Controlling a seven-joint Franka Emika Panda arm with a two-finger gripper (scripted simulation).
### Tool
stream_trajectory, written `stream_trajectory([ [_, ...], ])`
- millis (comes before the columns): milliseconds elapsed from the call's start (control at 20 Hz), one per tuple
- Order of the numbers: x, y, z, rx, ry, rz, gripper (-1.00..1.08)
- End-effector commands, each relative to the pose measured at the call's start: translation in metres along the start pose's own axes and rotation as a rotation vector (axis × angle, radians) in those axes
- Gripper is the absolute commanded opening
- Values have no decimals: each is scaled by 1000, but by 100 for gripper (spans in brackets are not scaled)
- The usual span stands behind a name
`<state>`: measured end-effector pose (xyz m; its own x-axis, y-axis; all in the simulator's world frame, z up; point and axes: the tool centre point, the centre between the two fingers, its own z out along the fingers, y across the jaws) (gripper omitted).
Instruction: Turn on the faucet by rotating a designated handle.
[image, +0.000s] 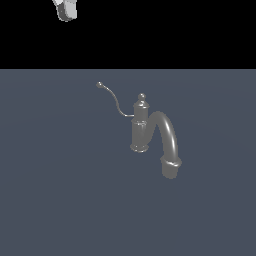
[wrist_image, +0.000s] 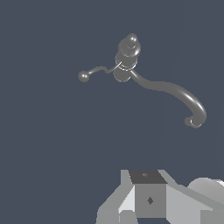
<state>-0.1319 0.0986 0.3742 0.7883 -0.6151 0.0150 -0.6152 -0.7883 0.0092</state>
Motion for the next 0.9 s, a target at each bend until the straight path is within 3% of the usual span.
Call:
stream_trajectory([
  [0,7,-11,10,2,-2,57,-100],
  [850,70,-67,73,5,-12,430,-100],
])
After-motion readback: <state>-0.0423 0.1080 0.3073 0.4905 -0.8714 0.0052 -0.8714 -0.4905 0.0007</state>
